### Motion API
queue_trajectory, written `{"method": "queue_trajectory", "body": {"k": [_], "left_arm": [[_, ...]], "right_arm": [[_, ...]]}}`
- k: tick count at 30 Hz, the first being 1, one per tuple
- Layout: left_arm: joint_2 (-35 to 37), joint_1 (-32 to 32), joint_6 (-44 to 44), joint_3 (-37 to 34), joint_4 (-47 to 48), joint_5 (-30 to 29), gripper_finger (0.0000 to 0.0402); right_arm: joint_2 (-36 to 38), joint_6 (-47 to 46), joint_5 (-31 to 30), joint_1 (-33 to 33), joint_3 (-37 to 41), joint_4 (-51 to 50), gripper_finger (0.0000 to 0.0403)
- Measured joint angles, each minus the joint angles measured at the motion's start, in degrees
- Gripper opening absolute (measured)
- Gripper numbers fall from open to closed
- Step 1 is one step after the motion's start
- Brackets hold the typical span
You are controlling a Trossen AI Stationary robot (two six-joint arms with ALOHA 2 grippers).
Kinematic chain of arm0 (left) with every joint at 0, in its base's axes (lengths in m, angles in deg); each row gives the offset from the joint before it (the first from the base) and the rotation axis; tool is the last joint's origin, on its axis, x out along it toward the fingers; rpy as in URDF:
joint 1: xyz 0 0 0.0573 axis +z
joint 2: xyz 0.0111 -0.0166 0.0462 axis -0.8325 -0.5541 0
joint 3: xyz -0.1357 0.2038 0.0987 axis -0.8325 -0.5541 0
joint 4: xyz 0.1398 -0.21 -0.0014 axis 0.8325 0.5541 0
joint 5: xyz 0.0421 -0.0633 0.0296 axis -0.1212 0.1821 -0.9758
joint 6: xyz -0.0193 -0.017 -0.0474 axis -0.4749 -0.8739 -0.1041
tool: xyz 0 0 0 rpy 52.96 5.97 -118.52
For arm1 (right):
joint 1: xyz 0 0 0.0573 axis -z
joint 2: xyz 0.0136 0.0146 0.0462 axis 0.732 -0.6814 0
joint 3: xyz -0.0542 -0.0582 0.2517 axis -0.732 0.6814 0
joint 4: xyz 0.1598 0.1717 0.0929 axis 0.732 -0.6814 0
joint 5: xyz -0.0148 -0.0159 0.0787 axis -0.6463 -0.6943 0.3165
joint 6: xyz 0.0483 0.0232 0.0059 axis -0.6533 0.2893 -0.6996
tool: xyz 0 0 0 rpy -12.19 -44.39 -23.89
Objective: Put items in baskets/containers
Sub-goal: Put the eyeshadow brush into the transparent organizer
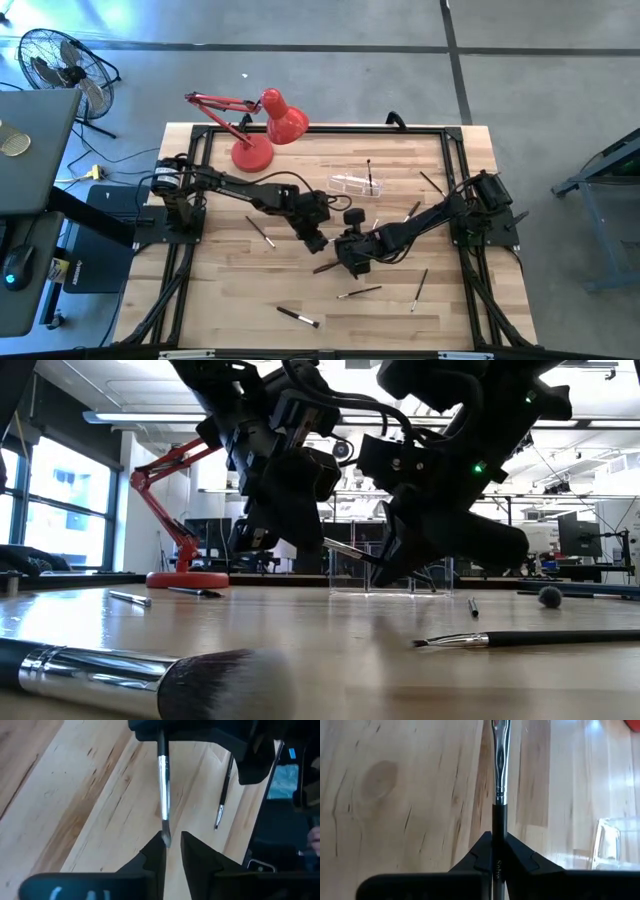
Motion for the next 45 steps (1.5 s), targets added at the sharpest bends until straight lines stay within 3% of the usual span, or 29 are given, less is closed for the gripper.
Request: {"method": "queue_trajectory", "body": {"k": [6,13,18,24,30,36,41,45], "left_arm": [[2.1,1.5,2.8,0.0,5.6,0.8,0.0073],[9.0,0.2,12.2,-0.4,20.4,-12.1,0.0074],[15.7,-0.2,16.9,-4.1,25.1,-16.9,0.0074],[25.3,-0.2,17.0,-14.3,21.5,-19.1,0.0074],[33.2,-0.1,11.5,-24.8,16.9,-19.4,0.0074],[35.6,-0.2,9.1,-28.2,11.3,-16.9,0.0074],[35.8,-0.1,9.4,-28.2,10.0,-16.5,0.0074],[35.8,-0.1,11.2,-28.2,10.1,-16.8,0.0074]], "right_arm": [[0.0,-9.8,0.1,-0.8,0.0,-2.0,0.0029],[0.0,-28.1,3.4,-2.7,0.0,-4.8,0.0016],[2.0,-40.9,1.6,-3.7,0.0,-9.1,0.0023],[9.1,-55.5,-3.1,-4.2,0.0,-18.8,0.0017],[16.1,-67.0,-13.5,-4.8,0.0,-26.6,0.0019],[21.6,-73.3,-19.2,-3.0,1.5,-32.9,0.0017],[30.5,-69.8,-19.5,1.7,12.8,-19.2,0.0017],[38.6,-56.2,-17.3,7.4,26.2,10.9,0.0017]]}}
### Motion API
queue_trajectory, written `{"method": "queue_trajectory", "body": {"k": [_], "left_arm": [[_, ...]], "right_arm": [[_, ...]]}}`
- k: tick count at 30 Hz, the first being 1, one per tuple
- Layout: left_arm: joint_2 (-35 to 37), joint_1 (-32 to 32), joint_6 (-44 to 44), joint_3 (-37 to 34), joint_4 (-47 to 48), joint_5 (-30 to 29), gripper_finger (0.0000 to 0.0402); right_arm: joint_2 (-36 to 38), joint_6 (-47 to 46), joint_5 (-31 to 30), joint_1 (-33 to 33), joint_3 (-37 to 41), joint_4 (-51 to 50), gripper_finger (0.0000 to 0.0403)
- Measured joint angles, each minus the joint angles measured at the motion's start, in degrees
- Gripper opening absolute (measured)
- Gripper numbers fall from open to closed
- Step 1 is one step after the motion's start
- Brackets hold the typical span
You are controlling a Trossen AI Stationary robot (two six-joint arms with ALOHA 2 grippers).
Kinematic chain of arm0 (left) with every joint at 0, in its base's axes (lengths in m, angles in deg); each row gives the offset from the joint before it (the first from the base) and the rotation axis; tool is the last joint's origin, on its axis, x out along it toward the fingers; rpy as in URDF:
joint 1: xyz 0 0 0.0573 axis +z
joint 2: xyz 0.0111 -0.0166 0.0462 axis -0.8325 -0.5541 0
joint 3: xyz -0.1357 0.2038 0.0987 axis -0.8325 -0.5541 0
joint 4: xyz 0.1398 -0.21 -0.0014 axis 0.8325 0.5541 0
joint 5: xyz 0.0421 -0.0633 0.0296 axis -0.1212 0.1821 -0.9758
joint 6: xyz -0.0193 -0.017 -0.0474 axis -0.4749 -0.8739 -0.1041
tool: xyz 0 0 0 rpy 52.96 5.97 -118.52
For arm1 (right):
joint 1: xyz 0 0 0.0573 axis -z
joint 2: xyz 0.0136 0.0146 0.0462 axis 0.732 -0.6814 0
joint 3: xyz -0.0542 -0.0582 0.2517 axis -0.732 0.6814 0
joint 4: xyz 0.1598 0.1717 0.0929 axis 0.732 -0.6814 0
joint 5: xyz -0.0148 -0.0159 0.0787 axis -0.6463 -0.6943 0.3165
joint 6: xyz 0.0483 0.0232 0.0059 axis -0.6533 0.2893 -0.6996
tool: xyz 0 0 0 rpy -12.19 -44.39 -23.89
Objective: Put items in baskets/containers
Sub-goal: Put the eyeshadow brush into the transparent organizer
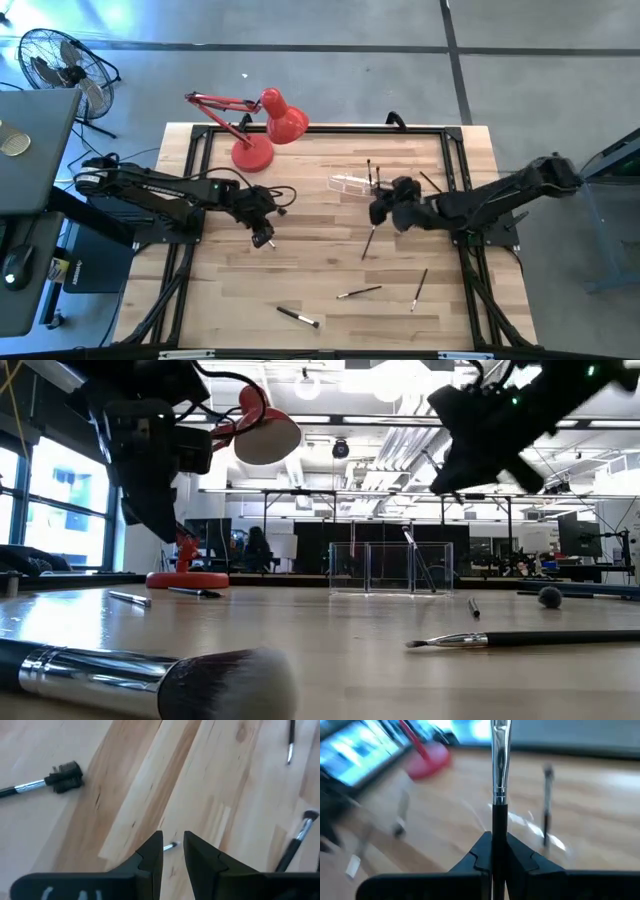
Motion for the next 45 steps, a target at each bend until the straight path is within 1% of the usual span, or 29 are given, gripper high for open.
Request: {"method": "queue_trajectory", "body": {"k": [3,5,7,9,12,16,18,21,27,35,41,45], "left_arm": [[0.0,0.0,1.3,0.0,0.7,-3.2,0.0074],[0.0,0.0,1.3,0.0,0.8,-5.4,0.0074],[0.0,0.0,1.9,0.0,0.4,-7.0,0.0074],[0.0,0.0,3.4,0.0,0.4,-8.4,0.0074],[0.0,0.0,4.3,0.0,0.5,-10.9,0.0074],[0.0,0.0,4.1,0.0,0.3,-15.0,0.0074],[0.0,0.0,4.1,0.0,-0.1,-16.0,0.0074],[0.0,0.0,3.9,0.0,-0.2,-16.2,0.0074],[0.0,0.0,1.1,0.0,-0.2,-16.6,0.0074],[0.0,0.0,-0.9,0.0,-1.3,-16.6,0.0074],[0.0,0.0,-1.1,0.0,-1.4,-16.6,0.0074],[0.0,0.0,-1.1,0.0,-1.4,-16.6,0.0074]], "right_arm": [[2.6,9.9,4.2,5.5,9.2,23.7,0.0017],[2.6,14.2,7.3,9.3,13.5,35.0,0.0017],[1.7,16.8,10.8,13.1,16.5,40.7,0.0017],[0.5,19.0,14.7,16.2,17.7,43.6,0.0017],[-1.5,24.2,19.1,19.6,18.1,45.3,0.0017],[-4.8,32.9,23.2,22.5,18.0,48.7,0.0017],[-6.4,36.6,25.6,23.5,18.0,49.2,0.0017],[-8.8,38.6,27.6,24.4,18.1,49.4,0.0017],[-11.9,40.8,28.4,24.5,18.0,51.3,0.0039],[-11.7,40.7,27.8,24.5,18.0,51.3,0.0033],[-11.7,42.4,27.8,24.5,18.0,51.3,0.0051],[-11.7,42.4,25.2,24.5,18.0,51.3,0.0060]]}}
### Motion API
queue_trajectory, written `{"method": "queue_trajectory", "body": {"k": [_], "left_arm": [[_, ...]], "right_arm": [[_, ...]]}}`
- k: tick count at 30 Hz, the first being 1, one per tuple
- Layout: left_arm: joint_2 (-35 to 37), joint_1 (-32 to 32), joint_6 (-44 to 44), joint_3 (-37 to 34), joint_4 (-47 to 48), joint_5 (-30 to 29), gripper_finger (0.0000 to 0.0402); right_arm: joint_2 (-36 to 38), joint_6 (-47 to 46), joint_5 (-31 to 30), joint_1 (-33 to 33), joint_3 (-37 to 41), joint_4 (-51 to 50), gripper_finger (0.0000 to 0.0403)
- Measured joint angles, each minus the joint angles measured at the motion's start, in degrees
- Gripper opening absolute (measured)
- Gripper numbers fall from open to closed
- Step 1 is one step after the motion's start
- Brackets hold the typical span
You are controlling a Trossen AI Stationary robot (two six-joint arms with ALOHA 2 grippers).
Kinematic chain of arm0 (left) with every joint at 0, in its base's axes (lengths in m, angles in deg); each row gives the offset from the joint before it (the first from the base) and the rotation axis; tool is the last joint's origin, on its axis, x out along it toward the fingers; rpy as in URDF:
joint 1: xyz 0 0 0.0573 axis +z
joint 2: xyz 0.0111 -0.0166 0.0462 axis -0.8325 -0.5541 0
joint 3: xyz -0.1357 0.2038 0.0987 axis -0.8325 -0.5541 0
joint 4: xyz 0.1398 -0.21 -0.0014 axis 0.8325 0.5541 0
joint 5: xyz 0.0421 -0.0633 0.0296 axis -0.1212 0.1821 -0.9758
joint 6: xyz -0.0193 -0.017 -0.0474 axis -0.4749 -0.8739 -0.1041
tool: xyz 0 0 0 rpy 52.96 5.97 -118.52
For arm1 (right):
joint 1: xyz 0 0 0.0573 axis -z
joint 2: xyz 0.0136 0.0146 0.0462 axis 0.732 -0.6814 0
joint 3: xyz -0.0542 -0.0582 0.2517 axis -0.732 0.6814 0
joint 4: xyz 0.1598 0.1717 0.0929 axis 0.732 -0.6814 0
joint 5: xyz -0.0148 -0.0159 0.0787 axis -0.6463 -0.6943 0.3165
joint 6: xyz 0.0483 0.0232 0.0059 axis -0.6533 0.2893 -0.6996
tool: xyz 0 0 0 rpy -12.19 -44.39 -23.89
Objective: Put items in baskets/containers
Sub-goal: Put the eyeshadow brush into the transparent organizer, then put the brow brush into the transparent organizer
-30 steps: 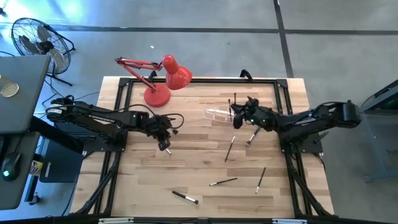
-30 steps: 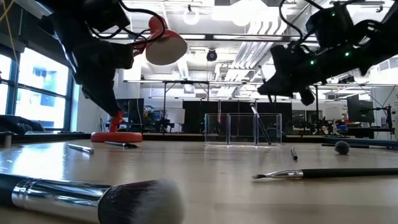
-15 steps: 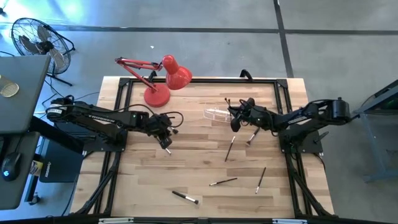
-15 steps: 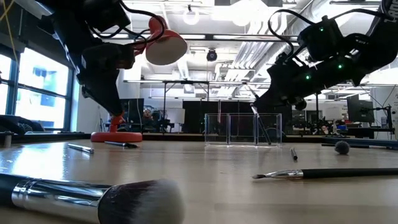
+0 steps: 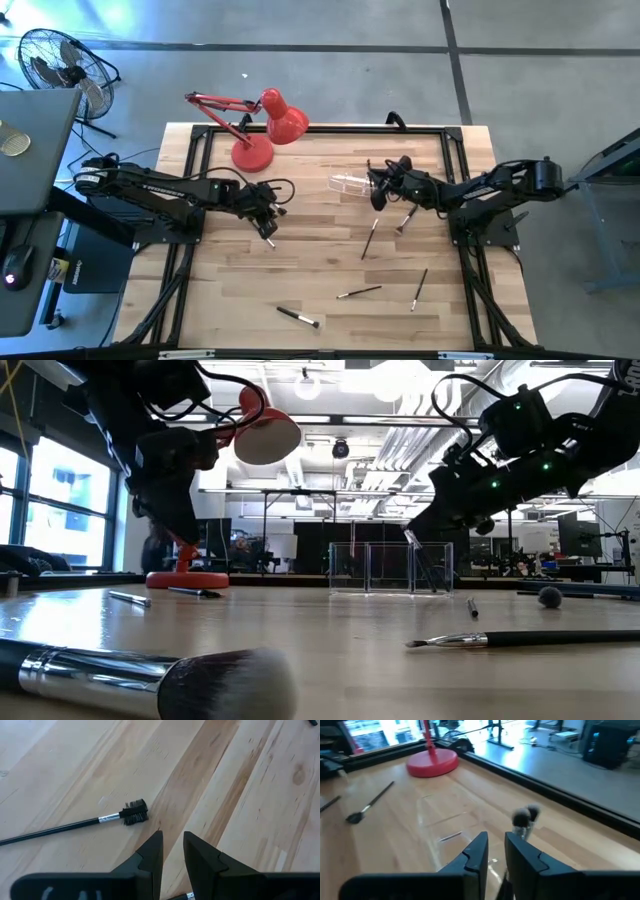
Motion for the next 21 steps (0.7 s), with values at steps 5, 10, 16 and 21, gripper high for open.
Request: {"method": "queue_trajectory", "body": {"k": [5,10,16,21], "left_arm": [[0.0,0.0,0.0,0.0,0.0,0.0,0.0074],[0.0,0.0,0.0,0.0,0.1,0.0,0.0074],[0.0,0.0,0.8,0.0,0.1,0.0,0.0074],[0.0,0.0,3.9,0.0,0.2,-0.1,0.0074]], "right_arm": [[0.0,0.0,-1.4,0.0,0.0,0.0,0.0059],[0.0,1.1,-1.1,0.0,0.0,2.9,0.0058],[0.0,5.0,1.6,-0.1,0.0,14.3,0.0052],[1.5,4.8,5.3,-0.6,-0.9,17.4,0.0031]]}}
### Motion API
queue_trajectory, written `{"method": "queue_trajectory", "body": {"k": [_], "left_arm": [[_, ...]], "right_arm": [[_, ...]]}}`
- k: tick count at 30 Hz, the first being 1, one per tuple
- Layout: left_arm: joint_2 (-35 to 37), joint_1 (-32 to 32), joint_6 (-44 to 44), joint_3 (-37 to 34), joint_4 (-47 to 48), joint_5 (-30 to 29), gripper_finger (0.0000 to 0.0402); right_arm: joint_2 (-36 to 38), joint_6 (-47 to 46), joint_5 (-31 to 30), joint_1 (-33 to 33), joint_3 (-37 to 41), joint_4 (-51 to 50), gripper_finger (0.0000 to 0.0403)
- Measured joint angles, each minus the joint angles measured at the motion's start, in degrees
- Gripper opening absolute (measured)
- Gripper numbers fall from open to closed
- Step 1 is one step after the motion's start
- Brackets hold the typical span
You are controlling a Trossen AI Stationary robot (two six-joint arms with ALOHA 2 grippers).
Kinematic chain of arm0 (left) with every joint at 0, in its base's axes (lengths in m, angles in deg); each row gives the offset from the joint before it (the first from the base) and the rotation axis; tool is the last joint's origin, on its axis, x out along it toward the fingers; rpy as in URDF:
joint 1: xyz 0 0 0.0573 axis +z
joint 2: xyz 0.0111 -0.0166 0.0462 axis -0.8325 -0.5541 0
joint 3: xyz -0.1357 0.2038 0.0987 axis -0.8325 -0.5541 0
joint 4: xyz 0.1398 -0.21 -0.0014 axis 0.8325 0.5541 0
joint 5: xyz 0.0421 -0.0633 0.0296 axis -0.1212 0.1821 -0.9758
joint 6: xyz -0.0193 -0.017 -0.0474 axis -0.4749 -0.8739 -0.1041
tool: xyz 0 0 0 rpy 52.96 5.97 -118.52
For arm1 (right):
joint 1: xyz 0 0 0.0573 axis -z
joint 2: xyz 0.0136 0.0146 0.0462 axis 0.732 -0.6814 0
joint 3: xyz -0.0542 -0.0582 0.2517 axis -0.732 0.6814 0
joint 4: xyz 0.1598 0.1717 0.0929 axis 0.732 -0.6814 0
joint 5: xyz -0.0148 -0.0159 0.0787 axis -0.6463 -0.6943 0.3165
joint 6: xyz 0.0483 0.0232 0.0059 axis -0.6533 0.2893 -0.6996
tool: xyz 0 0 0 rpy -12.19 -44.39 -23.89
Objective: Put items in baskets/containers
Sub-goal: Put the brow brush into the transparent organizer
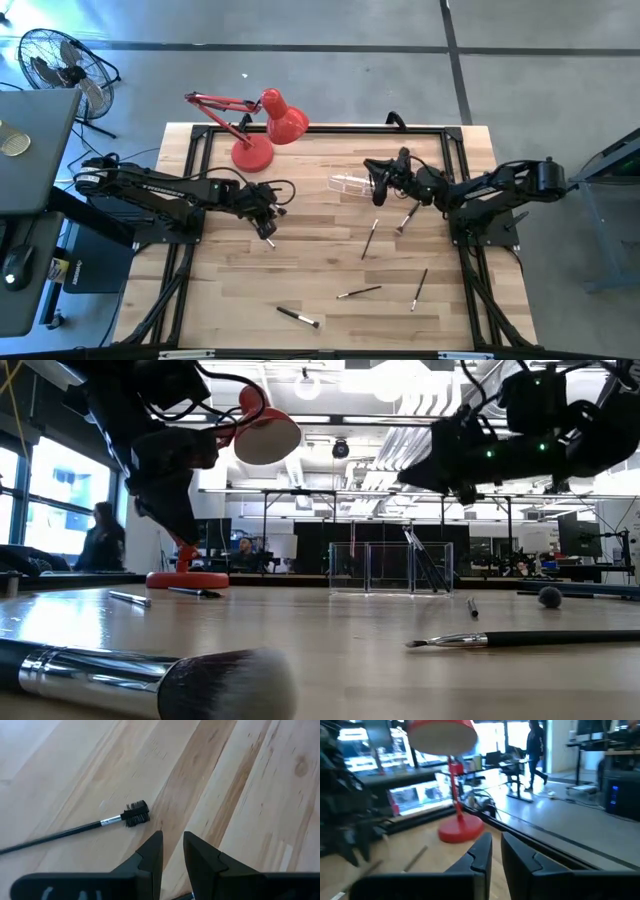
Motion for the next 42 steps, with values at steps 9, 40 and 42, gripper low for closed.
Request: {"method": "queue_trajectory", "body": {"k": [9,40,42], "left_arm": [[0.0,0.0,14.2,0.0,0.4,-0.9,0.0074],[-9.2,13.7,66.6,0.1,1.9,3.6,0.0074],[-10.9,14.5,67.8,0.8,2.6,3.7,0.0074]], "right_arm": [[1.7,1.2,4.8,-7.5,-13.9,-27.2,0.0007],[1.7,-34.0,-19.9,-30.2,-31.0,-69.9,0.0001],[1.7,-34.5,-21.2,-30.9,-31.0,-70.5,0.0001]]}}
